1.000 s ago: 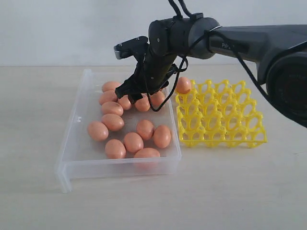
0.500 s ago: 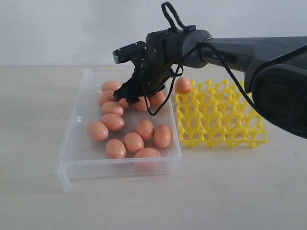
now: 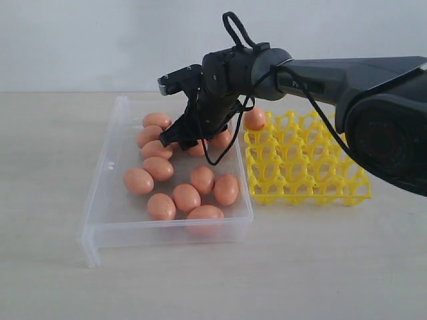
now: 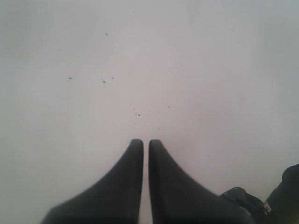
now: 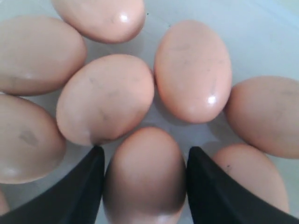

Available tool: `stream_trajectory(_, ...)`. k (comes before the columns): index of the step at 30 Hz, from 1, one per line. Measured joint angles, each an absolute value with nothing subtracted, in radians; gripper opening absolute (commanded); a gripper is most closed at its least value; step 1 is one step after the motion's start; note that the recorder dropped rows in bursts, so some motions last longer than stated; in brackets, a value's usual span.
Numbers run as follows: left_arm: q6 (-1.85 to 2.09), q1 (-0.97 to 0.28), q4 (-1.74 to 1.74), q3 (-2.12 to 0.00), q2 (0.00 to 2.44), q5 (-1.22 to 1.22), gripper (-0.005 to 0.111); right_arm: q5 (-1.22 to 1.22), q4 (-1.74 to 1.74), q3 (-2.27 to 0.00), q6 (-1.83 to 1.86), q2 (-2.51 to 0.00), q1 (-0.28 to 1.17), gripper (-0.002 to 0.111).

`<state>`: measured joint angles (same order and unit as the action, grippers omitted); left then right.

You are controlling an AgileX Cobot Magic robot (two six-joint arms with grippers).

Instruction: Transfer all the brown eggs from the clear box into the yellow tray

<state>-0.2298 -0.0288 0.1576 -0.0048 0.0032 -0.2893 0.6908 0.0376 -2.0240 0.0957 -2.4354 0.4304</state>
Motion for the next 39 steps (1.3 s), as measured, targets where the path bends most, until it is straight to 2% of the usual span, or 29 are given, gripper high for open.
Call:
stream_trajectory(3, -0.230, -0.029, 0.158, -0.005, 0.003, -0.289, 0.004, 0.659, 0.034, -2.018, 0.100, -2.435, 0.430, 0.000)
stream_trajectory(7, -0.230, -0.029, 0.158, -0.005, 0.003, -0.289, 0.004, 0.364, 0.042, -1.855, 0.105, -2.369, 0.430, 0.000)
stream_trajectory(16, -0.230, -0.029, 0.158, -0.005, 0.003, -0.289, 0.004, -0.773, -0.037, -1.116, 0.094, -2.087, 0.425, 0.000)
stream_trajectory(17, -0.230, -0.029, 0.158, -0.005, 0.003, -0.289, 0.004, -0.991, -0.091, -1.010, 0.020, -2.057, 0.398, 0.000)
stream_trajectory(19, -0.230, -0.029, 0.158, -0.005, 0.003, -0.289, 0.004, -1.149, -0.157, -0.898, -0.103, -2.010, 0.329, 0.000)
stream_trajectory(23, -0.230, -0.029, 0.158, -0.005, 0.003, -0.289, 0.004, -1.197, -0.398, -0.804, -0.225, -1.954, 0.128, 0.000)
stream_trajectory(28, -0.230, -0.029, 0.158, -0.005, 0.003, -0.289, 0.004, -1.201, -0.722, -0.860, -0.429, -1.984, -0.088, 0.000)
stream_trajectory(32, -0.230, -0.029, 0.158, -0.005, 0.003, -0.289, 0.004, -1.201, -0.895, -0.957, -0.534, -2.045, -0.125, 0.000)
stream_trajectory(39, -0.230, -0.029, 0.158, -0.005, 0.003, -0.289, 0.004, -1.204, -0.952, -1.017, -0.525, -2.143, -0.142, 0.000)
